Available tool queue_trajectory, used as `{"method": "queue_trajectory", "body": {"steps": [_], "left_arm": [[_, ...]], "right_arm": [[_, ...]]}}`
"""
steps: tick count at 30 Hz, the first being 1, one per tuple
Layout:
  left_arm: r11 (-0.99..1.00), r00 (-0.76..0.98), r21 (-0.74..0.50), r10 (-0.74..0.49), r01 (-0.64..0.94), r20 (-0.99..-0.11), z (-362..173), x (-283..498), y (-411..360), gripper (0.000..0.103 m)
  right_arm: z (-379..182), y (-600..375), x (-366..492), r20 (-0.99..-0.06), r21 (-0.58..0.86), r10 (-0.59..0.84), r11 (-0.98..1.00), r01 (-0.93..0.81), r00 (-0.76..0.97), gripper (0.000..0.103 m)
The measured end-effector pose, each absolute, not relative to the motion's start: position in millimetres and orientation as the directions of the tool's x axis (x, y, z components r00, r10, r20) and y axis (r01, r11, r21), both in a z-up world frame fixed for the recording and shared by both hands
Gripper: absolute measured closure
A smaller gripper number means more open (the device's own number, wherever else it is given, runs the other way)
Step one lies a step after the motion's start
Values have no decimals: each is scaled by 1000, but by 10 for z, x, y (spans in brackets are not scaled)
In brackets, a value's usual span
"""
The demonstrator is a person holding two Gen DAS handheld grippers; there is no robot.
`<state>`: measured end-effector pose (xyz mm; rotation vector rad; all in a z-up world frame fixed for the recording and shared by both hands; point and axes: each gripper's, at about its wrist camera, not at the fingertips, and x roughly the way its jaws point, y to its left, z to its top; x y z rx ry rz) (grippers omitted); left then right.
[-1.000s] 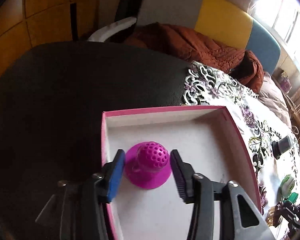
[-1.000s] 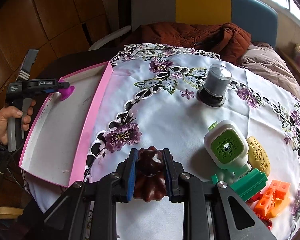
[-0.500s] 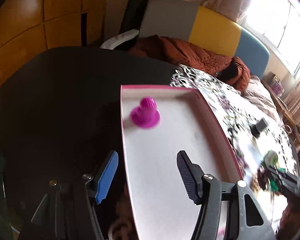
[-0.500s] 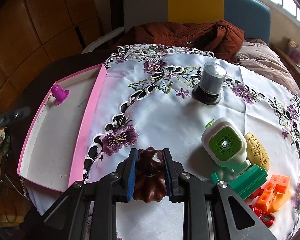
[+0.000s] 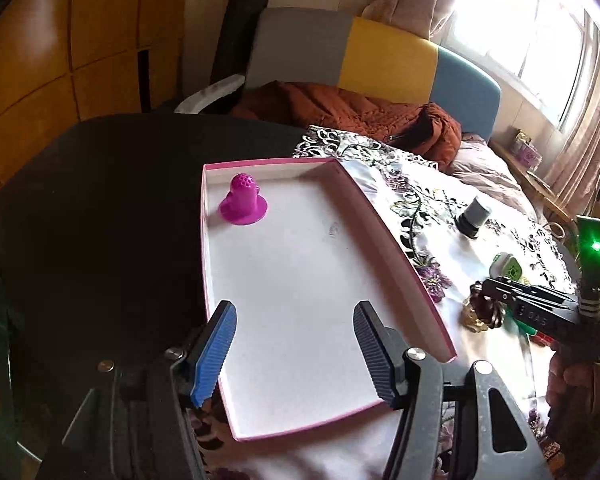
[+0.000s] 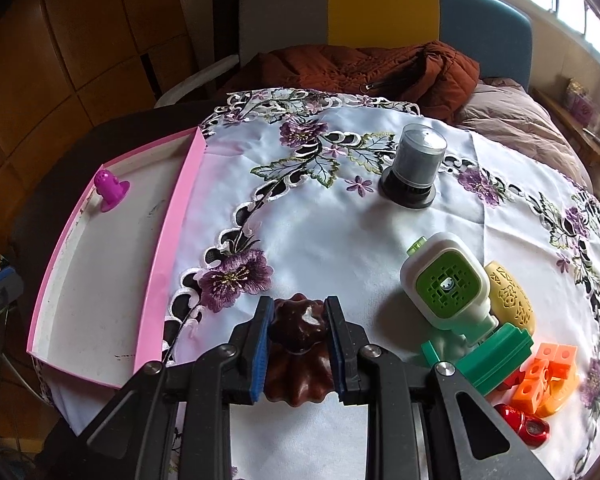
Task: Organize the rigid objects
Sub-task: 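Carry the brown fluted piece into the tray beside the magenta toy and release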
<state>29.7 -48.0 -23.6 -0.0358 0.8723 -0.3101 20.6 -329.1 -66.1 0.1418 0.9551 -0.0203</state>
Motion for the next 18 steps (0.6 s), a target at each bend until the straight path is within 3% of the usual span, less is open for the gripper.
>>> {"method": "queue_trajectory", "body": {"steps": [4,6,8,18], "left_arm": [[954,603,-158,-285,255,-745,-233,247,-476,41],[955,600,-163,-283,248,-749,-243,243,-461,41],[955,592,-172,-284,240,-754,-260,247,-441,41],[962,601,-181,-269,204,-753,-287,230,-287,42]], "right_arm": [[-678,-3292,218,-824,116,45,989,90,565,68],[-676,-3281,207,-819,109,34,989,97,572,70],[-663,-3252,179,-807,93,9,989,112,591,79],[-585,-3188,207,-809,65,-20,990,123,588,79]]}}
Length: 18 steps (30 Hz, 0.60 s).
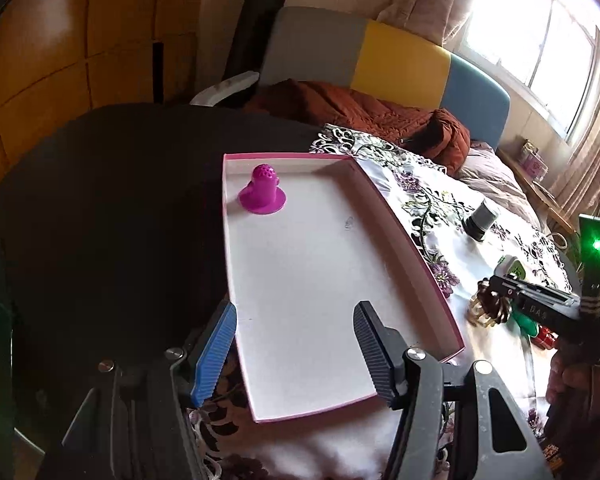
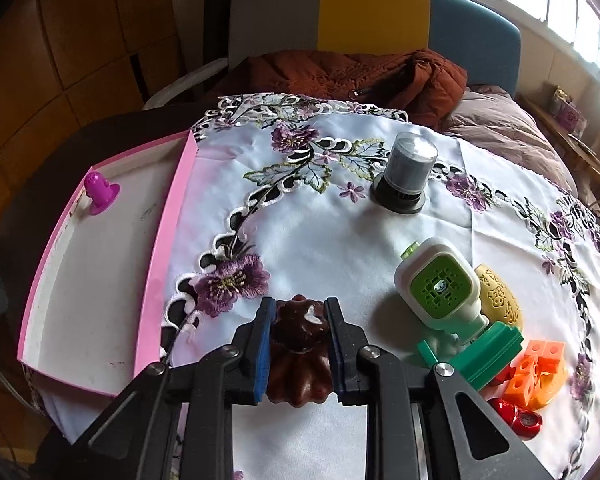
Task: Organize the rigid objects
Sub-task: 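Carry the brown fluted piece into the tray beside the magenta toy and release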
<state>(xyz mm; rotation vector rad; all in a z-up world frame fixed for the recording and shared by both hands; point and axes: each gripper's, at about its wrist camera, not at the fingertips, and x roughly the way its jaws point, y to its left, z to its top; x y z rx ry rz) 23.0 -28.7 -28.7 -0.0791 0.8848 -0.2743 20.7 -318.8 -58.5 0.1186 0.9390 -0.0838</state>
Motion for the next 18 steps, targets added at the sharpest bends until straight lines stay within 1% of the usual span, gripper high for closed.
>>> {"method": "queue_trajectory", "body": {"steps": [4,10,15,18], "left_arm": [[963,600,-188,-268,194,-754,-302,227,-212,42],[963,600,-198,-268,180,-754,-304,214,-129,42],[965,598,-211,-263,158,-757,-318,201,-21,42],[966,593,-222,-258,134,-762,-351,207,74,42]], "right_arm": [[-387,-3110,249,-782,85,6,992,97,623,79],[-109,-2741,425,-748,144,136,989,-41,649,79],[-85,-2285,672,-752,191,253,967,-167,608,79],[-134,-1974,840,-765,198,292,955,-221,574,79]]}}
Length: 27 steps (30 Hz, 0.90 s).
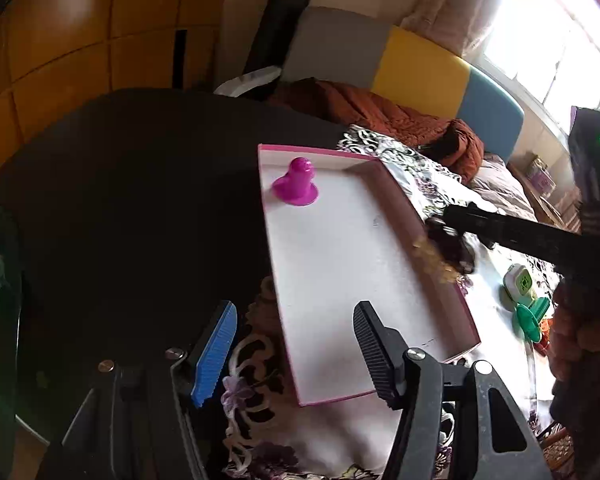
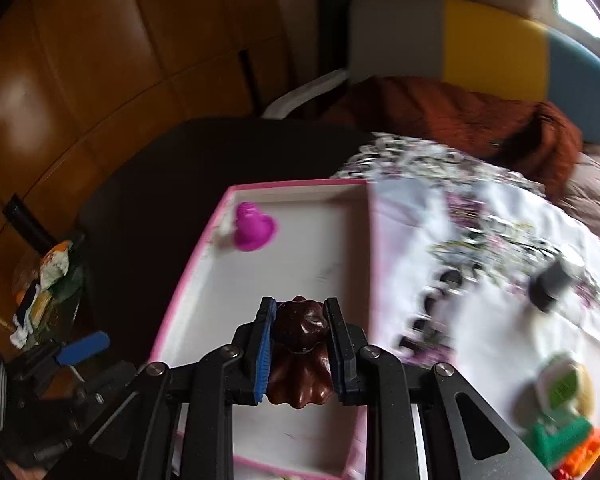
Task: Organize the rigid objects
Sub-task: 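Carry the brown fluted piece into the tray beside the magenta toy and release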
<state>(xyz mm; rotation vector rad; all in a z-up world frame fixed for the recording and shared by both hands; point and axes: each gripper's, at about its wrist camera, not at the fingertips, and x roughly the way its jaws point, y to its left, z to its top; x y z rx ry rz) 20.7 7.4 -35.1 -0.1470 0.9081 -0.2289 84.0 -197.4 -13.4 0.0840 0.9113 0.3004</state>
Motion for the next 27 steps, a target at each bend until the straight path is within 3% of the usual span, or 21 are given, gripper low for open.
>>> {"method": "queue_trajectory", "body": {"steps": [16,18,21,27], "left_arm": [[971,583,-234,-218,49,-783,-498,248,386,45],[971,581,-236,-216,43,-784,-506,252,395,47],[971,586,-234,-215,45,-781,-503,248,389,48],[972,592,-227,-221,65,-775,-478,211,314,48]], "right_arm": [[-603,-844,1536,-817,172,303,940,-295,490,76],[-574,-839,1561,-814,202,329,933,-298,478,73],[-460,-884,1491,-790,211,347,928,-307,506,52],[-294,-1069,1321,-755,214,352,930,-299,554,49]]}}
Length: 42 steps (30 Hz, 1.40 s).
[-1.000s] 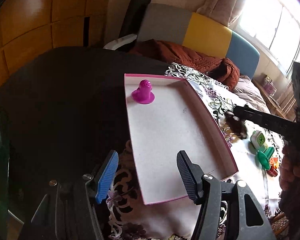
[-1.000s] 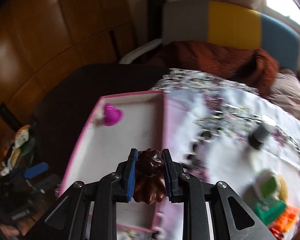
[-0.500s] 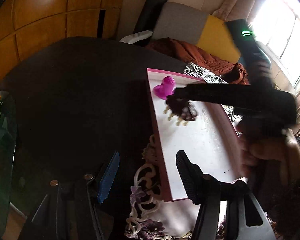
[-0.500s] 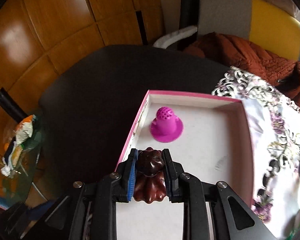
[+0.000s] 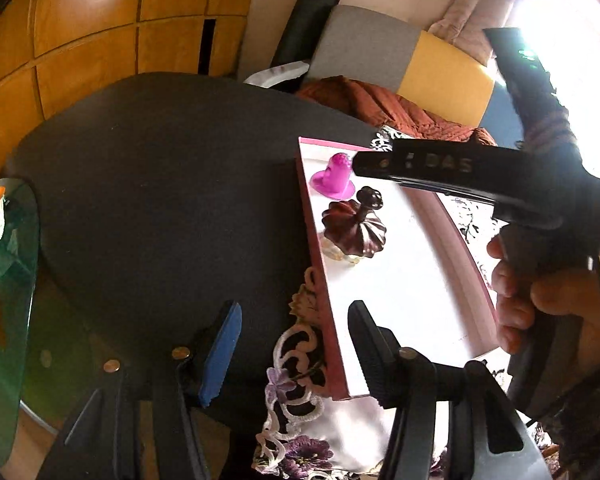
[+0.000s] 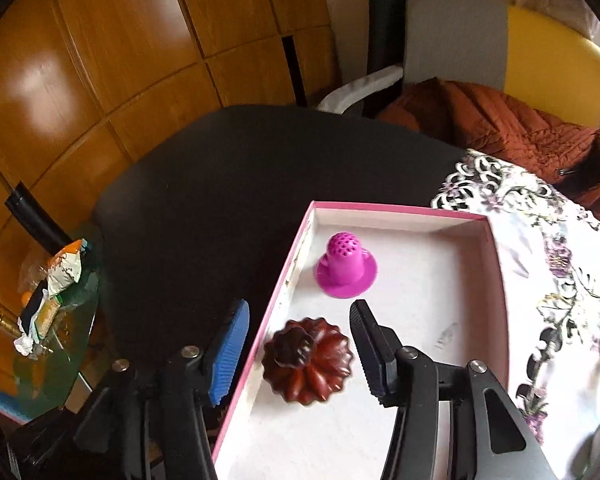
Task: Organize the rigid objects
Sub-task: 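Carry the brown fluted piece into the tray beside the magenta toy and release, then move the left gripper to the grey-black cylinder and grasp it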
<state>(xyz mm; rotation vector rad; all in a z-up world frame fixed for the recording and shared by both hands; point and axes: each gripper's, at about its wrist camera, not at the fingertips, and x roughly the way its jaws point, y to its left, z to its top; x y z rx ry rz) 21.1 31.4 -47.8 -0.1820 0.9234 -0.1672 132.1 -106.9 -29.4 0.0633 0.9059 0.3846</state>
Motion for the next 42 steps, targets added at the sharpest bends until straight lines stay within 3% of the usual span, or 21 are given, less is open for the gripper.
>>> {"method": "queue_trajectory", "body": {"steps": [20,39,42], "left_arm": [[975,627,-137,-219,177,-747,-200,68,-99,48],[934,572,-85,-283,348,-770,-200,75,-779,48],[927,557,-82,-289,366,-778,-218,85,-871,48]], "right_arm": [[-38,-2058,507,-700,115,196,980,-163,687,34],[67,-3941,105,-687,57,-129,971,230,715,32],[19,-4276,30,-688,35,-203,950,310,697,27]]}}
